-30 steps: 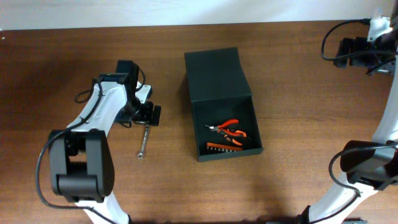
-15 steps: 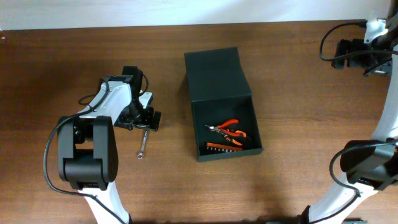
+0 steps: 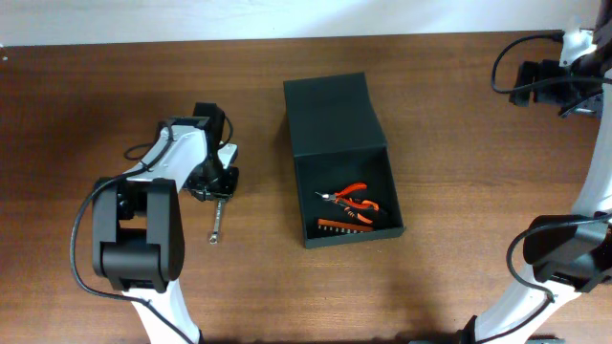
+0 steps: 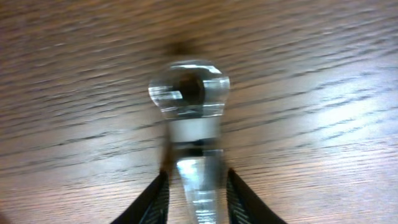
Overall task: Pack container
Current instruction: 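Lower the left gripper onto the silver wrench and grasp it, then carry the wrench with the left gripper into the box and release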
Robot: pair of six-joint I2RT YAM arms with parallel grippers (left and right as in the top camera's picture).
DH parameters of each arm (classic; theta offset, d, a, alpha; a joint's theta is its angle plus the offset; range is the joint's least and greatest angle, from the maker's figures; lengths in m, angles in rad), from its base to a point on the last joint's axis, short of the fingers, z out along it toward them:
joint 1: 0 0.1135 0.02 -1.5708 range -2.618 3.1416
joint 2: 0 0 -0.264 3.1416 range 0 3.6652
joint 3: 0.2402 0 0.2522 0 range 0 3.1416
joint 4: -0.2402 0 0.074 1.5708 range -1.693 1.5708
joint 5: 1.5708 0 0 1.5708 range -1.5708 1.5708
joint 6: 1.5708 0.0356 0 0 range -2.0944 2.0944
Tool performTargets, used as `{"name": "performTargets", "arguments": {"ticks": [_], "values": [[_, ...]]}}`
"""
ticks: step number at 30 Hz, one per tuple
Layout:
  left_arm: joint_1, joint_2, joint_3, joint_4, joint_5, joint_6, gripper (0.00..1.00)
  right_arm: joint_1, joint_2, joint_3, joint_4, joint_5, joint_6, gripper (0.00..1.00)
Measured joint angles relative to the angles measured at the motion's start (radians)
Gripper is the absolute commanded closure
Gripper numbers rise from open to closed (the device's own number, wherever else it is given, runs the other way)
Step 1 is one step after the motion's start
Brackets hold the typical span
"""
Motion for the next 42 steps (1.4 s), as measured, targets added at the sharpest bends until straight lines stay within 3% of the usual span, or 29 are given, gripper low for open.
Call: {"name": "performTargets", "arguments": {"ticks": [2,5,15,23,28,32,36,42], "values": [[-0.014,0.000,0.000,0.000,0.000,-0.001,0.84,0.000,0.000,0.000,0.000,0.000,0.000,0.01],[-0.030,0.000,0.000,0.000,-0.001,0.000,0.98,0.000,0.000,0.000,0.000,0.000,0.000,0.01],[-0.051,0.002,0.022,-0.077,0.042,0.000,0.98,0.000,0.000,0.000,-0.005,0.000,0.000,0.01],[-0.089,-0.064,0.284,-0.188,0.077,0.012,0.98,0.000,0.000,0.000,-0.008,0.000,0.000,0.01],[-0.217,-0.192,0.459,-0.192,0.110,0.165,0.98,0.000,0.000,0.000,-0.008,0.000,-0.001,0.01],[-0.427,-0.257,0.516,-0.191,0.136,0.337,0.98,0.000,0.000,0.000,-0.008,0.000,0.000,0.01],[-0.584,-0.206,0.516,-0.155,0.151,0.438,0.98,0.000,0.000,0.000,-0.011,0.000,0.000,0.01],[-0.600,-0.050,0.516,-0.129,0.150,0.472,0.98,0.000,0.000,0.000,-0.019,0.000,0.000,0.01]]}}
